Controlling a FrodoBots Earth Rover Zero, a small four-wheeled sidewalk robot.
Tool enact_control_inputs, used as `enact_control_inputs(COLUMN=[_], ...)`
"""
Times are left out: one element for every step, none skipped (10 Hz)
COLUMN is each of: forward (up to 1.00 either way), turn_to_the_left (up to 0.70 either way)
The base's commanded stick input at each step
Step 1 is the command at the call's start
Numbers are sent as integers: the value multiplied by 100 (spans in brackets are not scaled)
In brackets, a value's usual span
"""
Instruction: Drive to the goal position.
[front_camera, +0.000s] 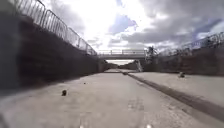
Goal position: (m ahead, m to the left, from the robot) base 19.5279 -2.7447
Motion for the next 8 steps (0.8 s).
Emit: enact_control_inputs(forward=[100,100,100,100,100,100,100,100], turn_to_the_left=[0,0,0,0,0,0,0,0])
